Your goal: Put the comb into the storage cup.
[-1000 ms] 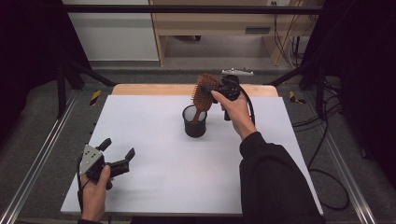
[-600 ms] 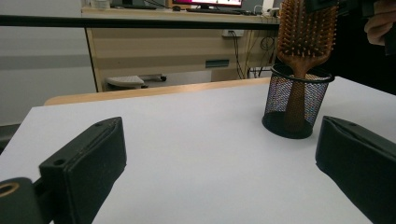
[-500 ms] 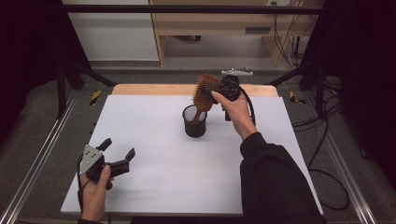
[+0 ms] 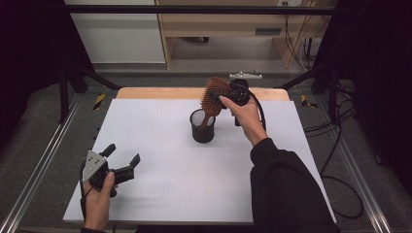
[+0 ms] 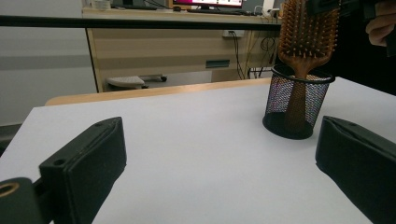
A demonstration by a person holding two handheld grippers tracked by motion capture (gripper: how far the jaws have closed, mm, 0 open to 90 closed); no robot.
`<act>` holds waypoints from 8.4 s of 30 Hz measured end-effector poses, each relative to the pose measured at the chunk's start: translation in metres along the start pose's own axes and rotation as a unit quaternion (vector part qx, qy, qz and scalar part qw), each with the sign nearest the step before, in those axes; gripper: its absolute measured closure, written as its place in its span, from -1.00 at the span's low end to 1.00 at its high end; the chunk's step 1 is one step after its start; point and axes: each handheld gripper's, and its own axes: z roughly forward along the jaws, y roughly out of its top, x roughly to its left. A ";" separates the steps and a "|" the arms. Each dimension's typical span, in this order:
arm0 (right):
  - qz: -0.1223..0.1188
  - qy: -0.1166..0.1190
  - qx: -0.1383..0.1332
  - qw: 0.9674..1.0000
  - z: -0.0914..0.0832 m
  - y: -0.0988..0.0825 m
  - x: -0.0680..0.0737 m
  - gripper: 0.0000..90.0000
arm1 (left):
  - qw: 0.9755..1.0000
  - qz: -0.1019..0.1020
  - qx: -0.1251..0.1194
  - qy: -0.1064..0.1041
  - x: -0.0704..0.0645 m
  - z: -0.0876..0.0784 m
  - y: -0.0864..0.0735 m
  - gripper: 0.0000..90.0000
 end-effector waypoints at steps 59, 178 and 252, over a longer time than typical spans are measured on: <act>-0.033 -0.017 0.022 0.999 0.004 -0.003 0.005 -0.55 | 1.000 0.001 0.001 -0.003 -0.001 0.000 0.000 -0.95; -0.074 -0.075 -0.155 0.982 -0.082 0.009 0.027 -0.89 | 1.000 0.002 -0.007 0.009 0.000 -0.003 0.001 -0.97; -0.087 -0.100 -0.162 0.978 -0.149 -0.003 0.014 -0.94 | 1.000 0.000 -0.012 0.013 0.002 -0.006 0.002 -0.97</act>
